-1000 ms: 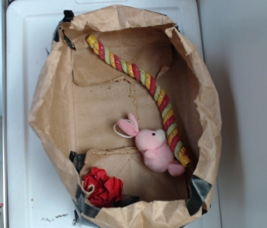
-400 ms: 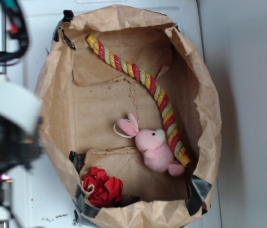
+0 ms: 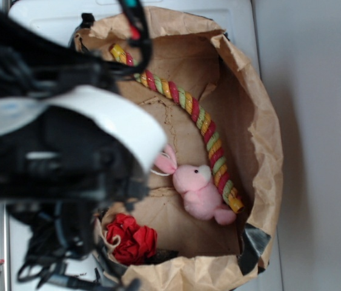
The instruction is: Grab the multicolored rope.
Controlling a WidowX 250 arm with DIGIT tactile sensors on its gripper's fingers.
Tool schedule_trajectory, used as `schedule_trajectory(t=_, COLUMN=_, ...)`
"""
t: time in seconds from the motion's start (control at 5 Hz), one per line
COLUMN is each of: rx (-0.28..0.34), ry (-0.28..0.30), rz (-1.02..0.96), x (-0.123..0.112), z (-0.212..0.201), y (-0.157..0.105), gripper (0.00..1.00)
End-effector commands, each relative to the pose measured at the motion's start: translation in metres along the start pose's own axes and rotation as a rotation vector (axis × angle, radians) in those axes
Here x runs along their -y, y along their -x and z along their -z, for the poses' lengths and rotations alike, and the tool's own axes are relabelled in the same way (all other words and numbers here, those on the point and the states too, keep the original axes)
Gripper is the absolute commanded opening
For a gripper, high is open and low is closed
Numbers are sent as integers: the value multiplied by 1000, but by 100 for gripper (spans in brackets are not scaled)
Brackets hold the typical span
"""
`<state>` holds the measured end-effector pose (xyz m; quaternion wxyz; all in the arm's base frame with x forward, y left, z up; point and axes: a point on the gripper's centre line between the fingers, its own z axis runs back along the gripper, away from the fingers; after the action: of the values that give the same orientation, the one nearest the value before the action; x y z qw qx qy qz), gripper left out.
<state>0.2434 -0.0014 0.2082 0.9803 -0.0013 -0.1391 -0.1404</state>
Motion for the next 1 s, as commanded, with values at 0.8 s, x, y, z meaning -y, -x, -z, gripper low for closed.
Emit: schedule_trajectory(t=0.8, rx=29, ry=-52, rz=241, x=-38, z=72, y=-25, gripper=100)
